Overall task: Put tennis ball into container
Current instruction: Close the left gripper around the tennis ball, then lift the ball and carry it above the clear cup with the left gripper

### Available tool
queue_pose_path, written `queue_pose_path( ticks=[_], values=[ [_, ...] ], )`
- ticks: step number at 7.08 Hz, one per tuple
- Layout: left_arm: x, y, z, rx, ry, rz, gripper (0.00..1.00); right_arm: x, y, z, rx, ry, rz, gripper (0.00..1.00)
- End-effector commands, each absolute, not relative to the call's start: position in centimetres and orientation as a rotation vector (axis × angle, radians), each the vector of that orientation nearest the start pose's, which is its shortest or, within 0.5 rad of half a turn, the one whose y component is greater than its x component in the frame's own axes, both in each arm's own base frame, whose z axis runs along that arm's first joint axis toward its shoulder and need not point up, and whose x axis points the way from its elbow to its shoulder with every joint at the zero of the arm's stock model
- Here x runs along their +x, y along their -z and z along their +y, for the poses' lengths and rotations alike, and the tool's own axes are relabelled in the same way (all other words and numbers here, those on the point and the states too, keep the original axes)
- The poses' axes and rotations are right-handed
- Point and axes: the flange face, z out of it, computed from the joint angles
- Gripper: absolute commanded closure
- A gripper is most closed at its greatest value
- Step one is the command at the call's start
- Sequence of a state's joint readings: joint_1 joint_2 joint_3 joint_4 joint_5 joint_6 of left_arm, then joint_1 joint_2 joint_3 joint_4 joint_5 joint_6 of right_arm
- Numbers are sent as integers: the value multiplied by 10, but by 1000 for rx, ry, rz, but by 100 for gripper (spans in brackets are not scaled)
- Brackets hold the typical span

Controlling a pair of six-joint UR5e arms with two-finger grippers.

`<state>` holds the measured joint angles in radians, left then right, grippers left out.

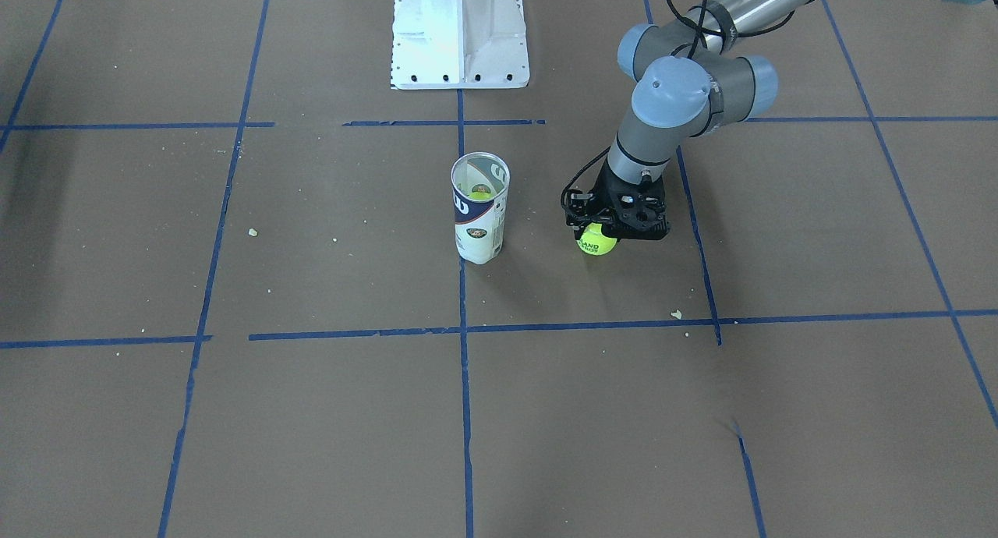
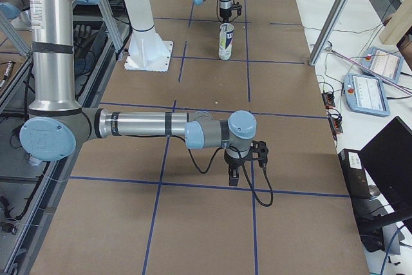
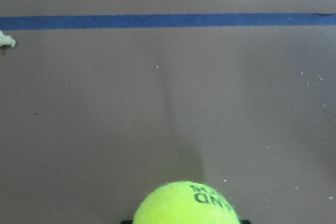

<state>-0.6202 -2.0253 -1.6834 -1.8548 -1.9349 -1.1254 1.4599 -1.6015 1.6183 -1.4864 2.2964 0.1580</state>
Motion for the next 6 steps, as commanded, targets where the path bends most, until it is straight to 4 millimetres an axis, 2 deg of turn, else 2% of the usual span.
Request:
queue_pose_path(
  ticks=[1,2,3,5,6],
  values=[
    [426,-270,-456,145,38,879,100,13,-645,-490,-1,-9,-731,0],
    [401,-236,-447,149,35,865,100,13,-645,-490,-1,-9,-731,0],
    [372,-204,-454,172,42,847,100,13,-645,-490,-1,-9,-731,0],
    [316,-139,-447,141,86,849,100,13,-645,-490,-1,-9,-731,0],
    [307,-106,-439,121,83,861,100,13,-645,-490,-1,-9,-731,0]
  ],
)
